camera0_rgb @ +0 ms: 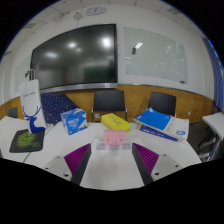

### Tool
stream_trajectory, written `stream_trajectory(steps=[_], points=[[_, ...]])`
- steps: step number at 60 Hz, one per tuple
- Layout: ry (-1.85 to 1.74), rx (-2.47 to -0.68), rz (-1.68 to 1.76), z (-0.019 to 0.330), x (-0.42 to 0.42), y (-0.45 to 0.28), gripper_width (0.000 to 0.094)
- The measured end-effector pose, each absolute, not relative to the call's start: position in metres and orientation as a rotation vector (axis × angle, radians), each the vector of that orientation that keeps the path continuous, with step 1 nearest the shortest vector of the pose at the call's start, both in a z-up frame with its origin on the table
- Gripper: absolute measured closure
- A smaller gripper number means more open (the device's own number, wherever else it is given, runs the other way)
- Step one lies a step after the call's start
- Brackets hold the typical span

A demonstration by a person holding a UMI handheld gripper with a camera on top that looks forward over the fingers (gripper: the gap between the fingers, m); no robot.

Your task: Unplug charger

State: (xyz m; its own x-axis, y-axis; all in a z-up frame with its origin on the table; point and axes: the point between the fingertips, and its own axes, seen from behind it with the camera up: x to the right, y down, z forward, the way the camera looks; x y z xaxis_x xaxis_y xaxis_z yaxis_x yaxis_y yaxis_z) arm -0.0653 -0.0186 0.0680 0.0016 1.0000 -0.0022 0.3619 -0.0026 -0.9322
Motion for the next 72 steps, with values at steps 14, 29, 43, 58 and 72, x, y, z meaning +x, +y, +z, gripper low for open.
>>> stream_trajectory(steps=[14,29,43,58,72], points=[[-1.486,-1.48,1.006,0.043,-0.134,-0.016,0.008],[-1.504,-1.479,1.012,0.033,-0.177,-0.016,0.0078],[-1.508,-1.516,0.98,0.018,-0.181,-0.01,0.0415],[-1.397,-1.463,1.064,0.075,-0.193,-0.004,0.057],[-1.305,-1.574,1.017,0.15,-0.183,0.086,0.0562]])
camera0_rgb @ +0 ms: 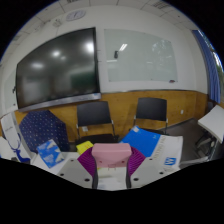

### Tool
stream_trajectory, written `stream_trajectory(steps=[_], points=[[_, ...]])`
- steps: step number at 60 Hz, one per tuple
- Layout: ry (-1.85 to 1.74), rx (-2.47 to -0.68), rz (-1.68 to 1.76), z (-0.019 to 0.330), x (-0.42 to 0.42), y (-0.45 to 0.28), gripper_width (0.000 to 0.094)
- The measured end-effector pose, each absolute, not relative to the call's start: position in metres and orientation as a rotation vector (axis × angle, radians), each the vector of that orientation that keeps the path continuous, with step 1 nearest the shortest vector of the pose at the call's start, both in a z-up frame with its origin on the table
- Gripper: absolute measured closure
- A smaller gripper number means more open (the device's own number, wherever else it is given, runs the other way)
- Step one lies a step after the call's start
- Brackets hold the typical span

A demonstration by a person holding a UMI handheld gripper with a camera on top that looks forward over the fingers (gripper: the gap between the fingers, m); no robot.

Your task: Unplug charger

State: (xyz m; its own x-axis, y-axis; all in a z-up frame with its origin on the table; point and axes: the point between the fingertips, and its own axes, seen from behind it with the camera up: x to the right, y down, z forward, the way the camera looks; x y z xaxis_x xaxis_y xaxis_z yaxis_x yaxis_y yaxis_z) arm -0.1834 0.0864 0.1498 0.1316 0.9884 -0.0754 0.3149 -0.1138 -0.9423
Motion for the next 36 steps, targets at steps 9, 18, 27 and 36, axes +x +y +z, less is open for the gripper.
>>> stream_trajectory(steps=[9,18,27,36], points=[[-1.416,-1.626,0.851,0.095,-0.17,0.156,0.0537],[-1.538,-1.712,0.76,0.02,-0.159,0.179,0.0422],[-1.622,-1.762,0.681,-0.014,-0.147,0.187,0.0276],[-1.619,-1.707,0.702,0.026,-0.124,0.183,0.009]])
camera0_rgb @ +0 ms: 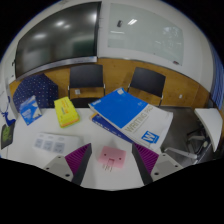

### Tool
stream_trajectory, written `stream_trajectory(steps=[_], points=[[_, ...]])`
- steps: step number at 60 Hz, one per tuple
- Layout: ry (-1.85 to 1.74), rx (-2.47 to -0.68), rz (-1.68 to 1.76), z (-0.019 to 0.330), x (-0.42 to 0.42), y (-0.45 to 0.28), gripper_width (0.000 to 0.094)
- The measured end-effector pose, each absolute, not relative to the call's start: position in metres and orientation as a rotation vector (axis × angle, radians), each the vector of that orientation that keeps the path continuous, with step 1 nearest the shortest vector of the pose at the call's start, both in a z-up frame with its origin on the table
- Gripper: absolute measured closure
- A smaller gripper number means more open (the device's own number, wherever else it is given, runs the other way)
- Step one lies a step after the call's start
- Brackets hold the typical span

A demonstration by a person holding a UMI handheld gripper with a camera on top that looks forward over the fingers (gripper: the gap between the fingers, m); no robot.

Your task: Unplug charger

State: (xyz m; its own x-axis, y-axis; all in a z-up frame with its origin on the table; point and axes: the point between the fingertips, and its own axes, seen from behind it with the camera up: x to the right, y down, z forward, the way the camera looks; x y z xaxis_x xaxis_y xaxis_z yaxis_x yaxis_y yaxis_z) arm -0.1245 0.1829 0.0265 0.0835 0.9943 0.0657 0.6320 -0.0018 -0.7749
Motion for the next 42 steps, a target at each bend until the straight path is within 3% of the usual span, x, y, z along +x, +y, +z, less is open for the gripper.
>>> stream_trajectory(steps=[16,22,31,42], points=[[-1.609,-1.653,0.725,0.193,0.025,0.137,0.0081],[-1.586,-1.678,0.724,0.24,0.099,0.112,0.008],[-1.545,-1.675,0.731,0.275,0.178,0.079,0.0081],[-1.542,-1.679,0.72,0.273,0.227,0.052,0.0083]])
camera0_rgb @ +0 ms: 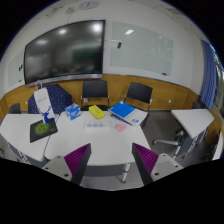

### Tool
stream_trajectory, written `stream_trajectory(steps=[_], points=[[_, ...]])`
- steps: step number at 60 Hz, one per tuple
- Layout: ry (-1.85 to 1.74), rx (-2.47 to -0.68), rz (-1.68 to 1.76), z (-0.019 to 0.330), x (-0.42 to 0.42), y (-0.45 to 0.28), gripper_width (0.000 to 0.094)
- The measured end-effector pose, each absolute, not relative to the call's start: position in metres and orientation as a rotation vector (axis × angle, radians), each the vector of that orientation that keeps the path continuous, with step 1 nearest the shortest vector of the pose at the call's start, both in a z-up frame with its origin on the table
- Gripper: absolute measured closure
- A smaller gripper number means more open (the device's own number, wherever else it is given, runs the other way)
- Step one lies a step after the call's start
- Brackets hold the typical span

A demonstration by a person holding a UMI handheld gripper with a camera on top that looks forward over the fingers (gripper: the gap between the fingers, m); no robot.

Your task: Unplug charger

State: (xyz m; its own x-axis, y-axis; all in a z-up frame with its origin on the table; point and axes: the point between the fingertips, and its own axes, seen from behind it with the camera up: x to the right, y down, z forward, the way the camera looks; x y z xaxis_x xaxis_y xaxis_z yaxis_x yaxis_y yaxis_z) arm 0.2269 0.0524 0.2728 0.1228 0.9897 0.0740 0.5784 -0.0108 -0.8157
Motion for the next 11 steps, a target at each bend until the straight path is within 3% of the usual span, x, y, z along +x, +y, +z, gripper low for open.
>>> stream_trajectory(steps=[11], points=[[-1.547,-1.695,0.691,0.261,0.242,0.046,0.0086]])
